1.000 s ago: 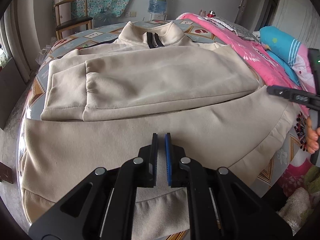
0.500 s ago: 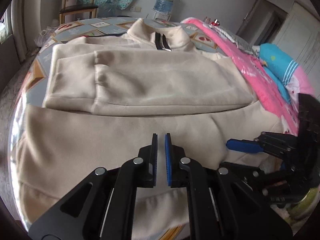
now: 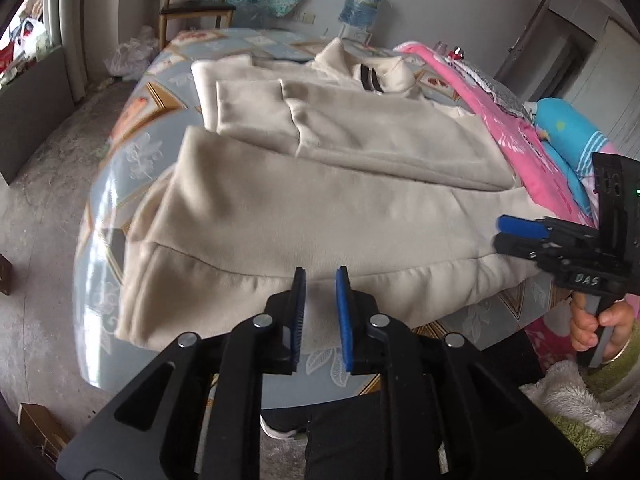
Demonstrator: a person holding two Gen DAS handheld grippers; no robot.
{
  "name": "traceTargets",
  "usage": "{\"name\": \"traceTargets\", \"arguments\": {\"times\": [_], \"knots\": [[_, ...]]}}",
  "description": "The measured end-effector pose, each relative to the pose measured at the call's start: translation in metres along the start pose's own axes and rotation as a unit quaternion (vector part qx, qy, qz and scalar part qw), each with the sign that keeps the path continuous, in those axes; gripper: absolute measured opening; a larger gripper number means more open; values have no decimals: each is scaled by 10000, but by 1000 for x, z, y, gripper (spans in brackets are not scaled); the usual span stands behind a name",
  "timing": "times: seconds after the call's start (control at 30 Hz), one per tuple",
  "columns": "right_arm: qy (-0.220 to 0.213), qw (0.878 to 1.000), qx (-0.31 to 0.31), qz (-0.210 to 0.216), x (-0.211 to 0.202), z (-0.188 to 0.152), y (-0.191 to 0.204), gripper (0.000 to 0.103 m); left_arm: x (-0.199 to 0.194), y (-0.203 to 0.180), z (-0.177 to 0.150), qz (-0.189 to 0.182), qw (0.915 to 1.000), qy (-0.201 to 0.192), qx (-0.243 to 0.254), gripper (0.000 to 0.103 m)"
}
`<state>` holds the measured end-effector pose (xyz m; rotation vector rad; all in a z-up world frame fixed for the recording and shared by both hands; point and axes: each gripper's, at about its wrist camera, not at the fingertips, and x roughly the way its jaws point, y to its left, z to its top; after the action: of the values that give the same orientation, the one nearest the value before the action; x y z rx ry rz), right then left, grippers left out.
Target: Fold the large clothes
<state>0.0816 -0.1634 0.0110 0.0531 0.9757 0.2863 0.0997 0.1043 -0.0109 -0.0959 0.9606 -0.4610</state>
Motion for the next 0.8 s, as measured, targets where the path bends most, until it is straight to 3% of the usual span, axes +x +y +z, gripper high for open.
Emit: {"name": "traceTargets", "arguments": {"times": [0.1, 0.23, 0.3, 0.43, 0.5, 0.53, 0.67, 0.8], "knots": [[-136, 9985, 314, -429, -27, -14, -23, 67, -8, 8, 2, 272, 9995, -156, -72, 34], [290, 9925, 615, -1013, -21, -35, -55, 67, 4, 28, 0, 521, 9977, 117, -408, 36], [404, 9917, 722, -981, -13, -42, -64, 68, 3, 36, 0, 341, 9973, 90, -649, 36], [189, 9926, 874, -821, -24, -33, -62, 69, -5, 32, 8, 479, 9968, 53, -637, 55], [-38, 9922, 1009, -735, -30, -27, -62, 86, -7, 26, 16, 519, 9969, 7, -590, 60], [-111, 9918, 1050, -718, -33, -24, -63, 88, -7, 24, 20, 536, 9969, -1, -579, 63], [-189, 9912, 1228, -467, -36, -9, -66, 89, 3, 7, 45, 720, 9968, -2, -359, 69], [-194, 9914, 1269, -261, -39, 20, -72, 89, 13, -6, 85, 677, 9972, 2, -319, 70]]}}
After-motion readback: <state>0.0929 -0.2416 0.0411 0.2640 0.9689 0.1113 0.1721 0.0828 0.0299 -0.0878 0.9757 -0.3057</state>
